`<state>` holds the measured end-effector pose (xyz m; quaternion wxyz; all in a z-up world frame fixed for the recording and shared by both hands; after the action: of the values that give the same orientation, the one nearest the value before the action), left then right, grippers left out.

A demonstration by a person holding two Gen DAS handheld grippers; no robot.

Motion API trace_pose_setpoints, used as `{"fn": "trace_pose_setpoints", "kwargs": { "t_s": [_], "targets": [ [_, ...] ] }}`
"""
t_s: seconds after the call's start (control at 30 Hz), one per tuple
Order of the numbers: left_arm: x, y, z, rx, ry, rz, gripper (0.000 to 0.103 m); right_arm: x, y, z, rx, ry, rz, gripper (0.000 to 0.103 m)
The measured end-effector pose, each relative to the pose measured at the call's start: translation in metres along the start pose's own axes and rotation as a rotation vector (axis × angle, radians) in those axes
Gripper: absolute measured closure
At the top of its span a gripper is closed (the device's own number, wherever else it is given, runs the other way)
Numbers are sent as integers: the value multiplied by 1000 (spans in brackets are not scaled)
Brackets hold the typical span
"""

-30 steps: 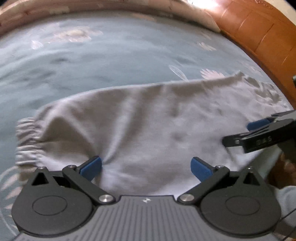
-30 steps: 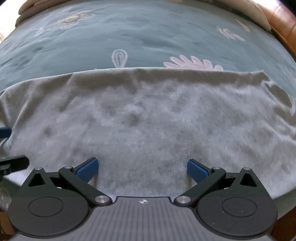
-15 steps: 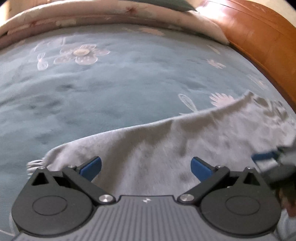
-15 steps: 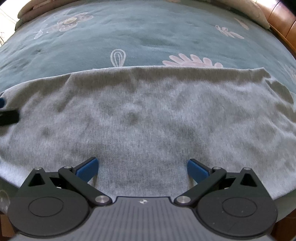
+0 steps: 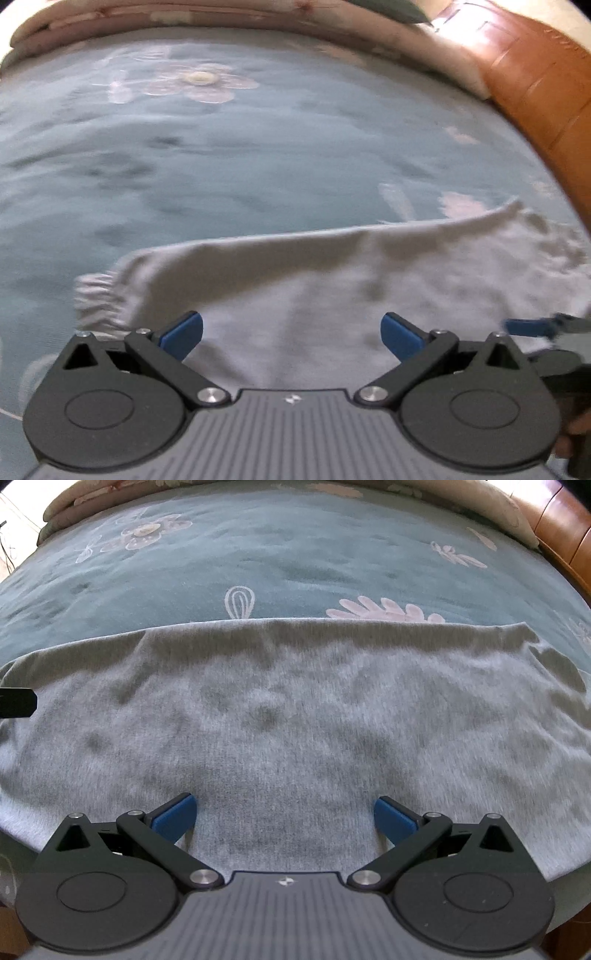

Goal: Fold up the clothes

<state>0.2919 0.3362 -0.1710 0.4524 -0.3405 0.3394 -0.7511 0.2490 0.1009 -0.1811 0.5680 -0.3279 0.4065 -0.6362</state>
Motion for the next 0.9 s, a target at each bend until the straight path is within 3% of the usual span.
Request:
{"fn": "trace_pose_setpoints", "kwargs": {
  "t_s": [0.1,0.33,0.53,0.6,0.8,0.9],
  "targets": [
    [7,12,-16,-52,13,-1,1,1,-1,0,4,-4,1,0],
    [-8,7,-42,-110,73,123,1,1,-1,-1,14,-12,3,0],
    [5,2,-34,-118,131,120,1,6,-4,12,-85,31,49,0],
    [5,10,-40,-151,139,124,1,18,-11,23,-55,77,57,0],
    [4,16,-44,-159,129,151,1,92,-18,50,94,145,-110,0],
    [4,16,-46,-160,148,151,1,140,-7,55,116,178,-228,0]
  ]
}}
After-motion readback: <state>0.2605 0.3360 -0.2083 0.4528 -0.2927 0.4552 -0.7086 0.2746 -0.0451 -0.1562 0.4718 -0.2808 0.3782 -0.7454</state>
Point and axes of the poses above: each gripper's, at about its wrist camera, not at the fingertips, and y roughly the way its jaws point, x to its right, z to its top, the point moved 9 cm from there along y, roughly the way its jaws point, and after that the axes turned 5 degrees about y, right-handed, at the moved point
